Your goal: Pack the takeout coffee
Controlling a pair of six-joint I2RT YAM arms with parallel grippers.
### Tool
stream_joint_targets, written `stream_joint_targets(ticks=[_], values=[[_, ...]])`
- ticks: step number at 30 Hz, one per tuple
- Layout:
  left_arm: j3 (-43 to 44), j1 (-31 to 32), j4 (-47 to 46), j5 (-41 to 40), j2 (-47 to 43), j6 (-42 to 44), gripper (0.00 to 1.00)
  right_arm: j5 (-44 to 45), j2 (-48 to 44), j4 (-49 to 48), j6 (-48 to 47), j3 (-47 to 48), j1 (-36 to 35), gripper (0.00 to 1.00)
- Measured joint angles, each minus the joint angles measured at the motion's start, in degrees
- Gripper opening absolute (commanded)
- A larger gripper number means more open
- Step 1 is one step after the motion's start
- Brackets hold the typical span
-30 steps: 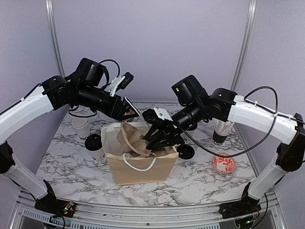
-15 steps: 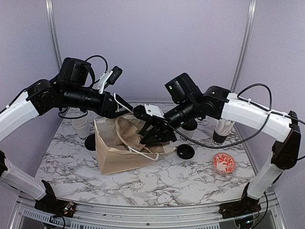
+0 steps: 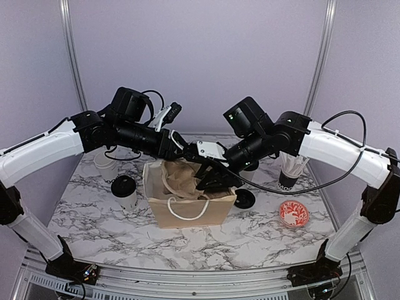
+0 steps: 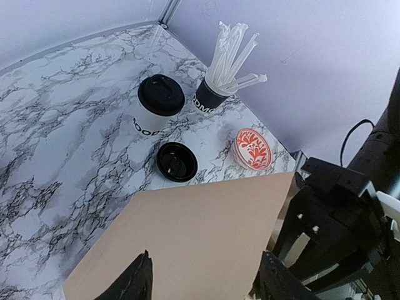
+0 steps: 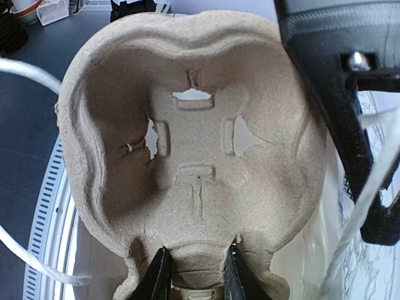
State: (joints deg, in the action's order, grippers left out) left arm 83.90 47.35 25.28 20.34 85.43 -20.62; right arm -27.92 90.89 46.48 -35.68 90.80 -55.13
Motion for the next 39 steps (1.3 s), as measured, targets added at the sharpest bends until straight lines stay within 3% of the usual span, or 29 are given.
stream_joint_targets(ticks=[11, 22, 31, 39], values=[[0.68, -0.11, -1.73, 4.61, 4.66, -4.57, 0.57, 5.66, 2.93, 5.33, -0.79, 2.69, 0.0, 0.15], [0.85, -0.57, -1.42, 1.44, 4.66, -8.2, 0.62, 12.11, 8.04, 7.52, 0.24, 4.33, -1.05, 0.22], [0.85, -0.57, -1.33, 0.13, 4.66, -8.74, 0.63, 13.14, 8.44, 8.85, 0.55, 5.75, -1.27, 0.19], [0.92, -0.46, -0.15, -0.57, 4.68, -8.07, 0.64, 11.74, 10.93, 11.85, -0.9, 7.04, -1.42, 0.23]])
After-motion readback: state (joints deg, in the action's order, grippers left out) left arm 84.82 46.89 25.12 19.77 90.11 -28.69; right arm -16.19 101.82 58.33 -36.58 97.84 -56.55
